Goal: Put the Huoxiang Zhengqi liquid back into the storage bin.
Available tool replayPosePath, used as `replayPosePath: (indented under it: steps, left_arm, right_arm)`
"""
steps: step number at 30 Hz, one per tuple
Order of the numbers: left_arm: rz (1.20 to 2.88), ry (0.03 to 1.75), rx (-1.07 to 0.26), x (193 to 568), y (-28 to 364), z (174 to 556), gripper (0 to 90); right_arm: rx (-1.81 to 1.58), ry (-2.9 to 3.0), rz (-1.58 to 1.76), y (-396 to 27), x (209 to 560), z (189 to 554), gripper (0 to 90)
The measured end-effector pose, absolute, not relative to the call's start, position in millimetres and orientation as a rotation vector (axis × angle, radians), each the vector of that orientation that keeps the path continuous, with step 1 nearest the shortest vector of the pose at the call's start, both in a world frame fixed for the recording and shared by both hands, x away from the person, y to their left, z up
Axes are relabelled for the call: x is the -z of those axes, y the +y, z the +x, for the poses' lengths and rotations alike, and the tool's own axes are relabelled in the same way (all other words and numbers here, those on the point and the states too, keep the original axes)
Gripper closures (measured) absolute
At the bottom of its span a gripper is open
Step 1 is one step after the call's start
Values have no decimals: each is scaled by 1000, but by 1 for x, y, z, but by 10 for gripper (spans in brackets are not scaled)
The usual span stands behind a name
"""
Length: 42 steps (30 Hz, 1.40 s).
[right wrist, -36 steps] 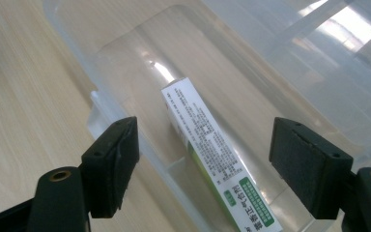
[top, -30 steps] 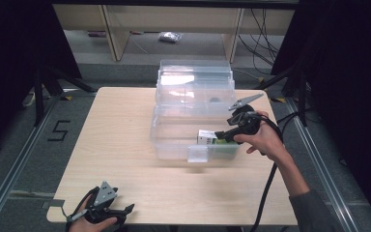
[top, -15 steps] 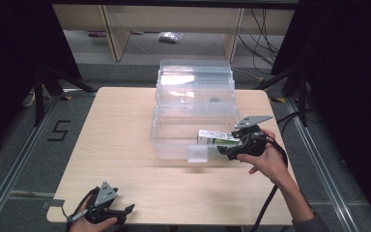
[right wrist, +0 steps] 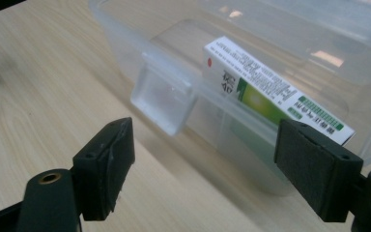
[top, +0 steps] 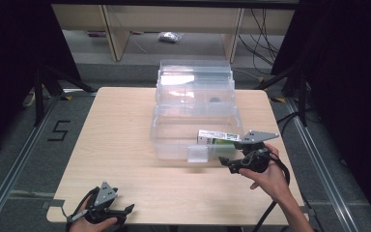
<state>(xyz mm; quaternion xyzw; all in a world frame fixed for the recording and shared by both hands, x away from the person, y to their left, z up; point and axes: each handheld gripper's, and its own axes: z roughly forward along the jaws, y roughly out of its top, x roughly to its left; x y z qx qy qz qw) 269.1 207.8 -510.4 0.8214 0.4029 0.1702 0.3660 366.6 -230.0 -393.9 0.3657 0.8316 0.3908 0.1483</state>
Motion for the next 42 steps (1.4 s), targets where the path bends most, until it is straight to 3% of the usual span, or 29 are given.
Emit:
replayPosePath:
  steps: [29,42]
  left_arm:
    - [2135,1020,-445,511,206,268,181]
    - [2144,1006,-448,510,207,268,181]
  right_arm:
    - [-1131,2403,1142,-234,470,315,212]
    - [-1134,2369,1227,-247,481,297,177]
